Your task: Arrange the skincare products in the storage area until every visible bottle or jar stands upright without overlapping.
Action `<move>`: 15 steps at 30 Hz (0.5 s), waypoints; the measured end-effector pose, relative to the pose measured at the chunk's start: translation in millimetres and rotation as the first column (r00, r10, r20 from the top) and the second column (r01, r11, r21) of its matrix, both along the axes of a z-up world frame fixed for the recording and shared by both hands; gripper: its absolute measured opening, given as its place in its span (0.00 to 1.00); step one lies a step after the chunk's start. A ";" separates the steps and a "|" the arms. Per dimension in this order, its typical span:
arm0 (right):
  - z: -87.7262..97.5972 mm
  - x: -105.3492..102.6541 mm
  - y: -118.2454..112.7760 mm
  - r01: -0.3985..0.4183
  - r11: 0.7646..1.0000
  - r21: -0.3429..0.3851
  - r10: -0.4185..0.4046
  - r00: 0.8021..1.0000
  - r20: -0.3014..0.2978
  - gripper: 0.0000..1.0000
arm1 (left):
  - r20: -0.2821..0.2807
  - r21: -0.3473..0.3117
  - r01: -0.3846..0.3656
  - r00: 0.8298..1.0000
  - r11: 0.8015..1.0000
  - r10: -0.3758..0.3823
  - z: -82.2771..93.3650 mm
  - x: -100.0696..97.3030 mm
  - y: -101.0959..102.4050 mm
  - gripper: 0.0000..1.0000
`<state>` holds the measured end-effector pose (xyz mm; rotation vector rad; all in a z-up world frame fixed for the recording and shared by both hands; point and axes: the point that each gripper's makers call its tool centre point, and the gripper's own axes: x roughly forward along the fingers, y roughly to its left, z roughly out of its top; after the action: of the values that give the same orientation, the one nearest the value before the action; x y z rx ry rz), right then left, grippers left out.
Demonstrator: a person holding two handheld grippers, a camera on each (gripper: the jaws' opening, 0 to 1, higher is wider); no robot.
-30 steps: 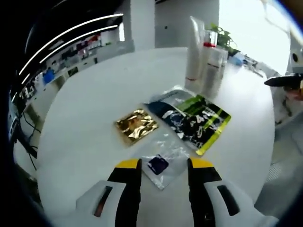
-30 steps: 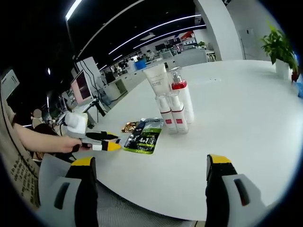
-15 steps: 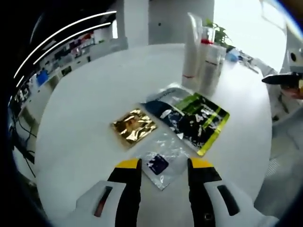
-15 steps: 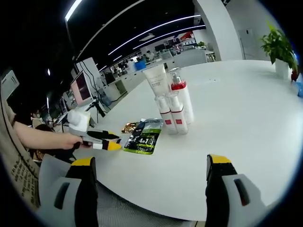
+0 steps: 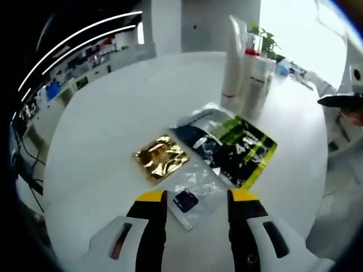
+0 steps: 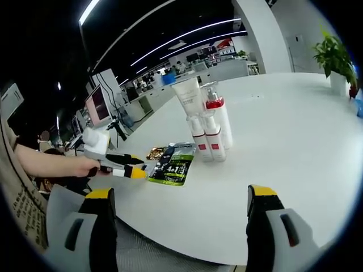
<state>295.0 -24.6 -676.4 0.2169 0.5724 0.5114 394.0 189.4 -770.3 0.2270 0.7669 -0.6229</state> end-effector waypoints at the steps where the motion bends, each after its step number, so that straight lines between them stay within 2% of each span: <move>1: 0.2 -0.1 0.3 -0.001 1.000 0.000 0.001 1.000 0.001 0.97 | 0.002 -0.001 -0.002 1.000 1.000 0.002 1.1 0.0 -0.3 0.40; 7: 0.8 0.0 0.8 -0.005 1.000 -0.002 0.005 1.000 0.006 0.97 | 0.007 -0.029 -0.033 0.999 0.999 0.034 9.5 -2.3 1.8 0.43; 15: 1.9 0.1 1.5 -0.010 1.000 -0.009 0.010 1.000 0.016 0.97 | 0.006 -0.078 -0.105 0.994 0.991 0.105 23.2 -10.2 14.7 0.55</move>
<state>295.1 -23.1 -674.5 0.2019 0.5604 0.5196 383.8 204.1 -747.1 0.1176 0.7386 -0.5504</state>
